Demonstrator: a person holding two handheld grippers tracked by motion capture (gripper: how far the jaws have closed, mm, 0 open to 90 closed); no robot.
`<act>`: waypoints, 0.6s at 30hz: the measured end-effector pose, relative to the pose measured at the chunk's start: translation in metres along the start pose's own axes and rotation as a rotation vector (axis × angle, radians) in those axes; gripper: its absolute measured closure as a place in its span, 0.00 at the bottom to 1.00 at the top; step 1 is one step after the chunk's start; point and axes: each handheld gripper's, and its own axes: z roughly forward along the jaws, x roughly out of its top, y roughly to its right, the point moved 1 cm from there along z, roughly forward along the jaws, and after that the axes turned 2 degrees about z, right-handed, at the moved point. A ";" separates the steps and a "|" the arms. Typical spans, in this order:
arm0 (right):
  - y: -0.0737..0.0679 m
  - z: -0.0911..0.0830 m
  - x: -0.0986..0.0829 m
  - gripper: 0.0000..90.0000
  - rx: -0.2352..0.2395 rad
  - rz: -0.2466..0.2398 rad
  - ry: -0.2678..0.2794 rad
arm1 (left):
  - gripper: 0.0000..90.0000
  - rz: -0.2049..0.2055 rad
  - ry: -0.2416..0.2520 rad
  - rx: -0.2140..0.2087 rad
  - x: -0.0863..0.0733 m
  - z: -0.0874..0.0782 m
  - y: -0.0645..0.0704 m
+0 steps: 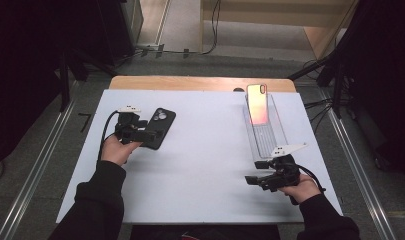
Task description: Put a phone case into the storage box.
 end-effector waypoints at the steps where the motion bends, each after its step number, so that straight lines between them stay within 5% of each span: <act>1: 0.000 0.000 0.000 0.24 0.002 -0.005 0.002 | 0.15 0.003 0.000 0.007 0.002 0.001 -0.001; 11: 0.000 0.001 0.000 0.24 0.004 -0.003 0.002 | 0.15 -0.008 0.017 0.036 0.018 0.016 -0.010; 18: -0.001 0.002 0.000 0.24 0.007 -0.009 -0.004 | 0.01 -0.033 0.000 0.056 0.023 0.029 -0.020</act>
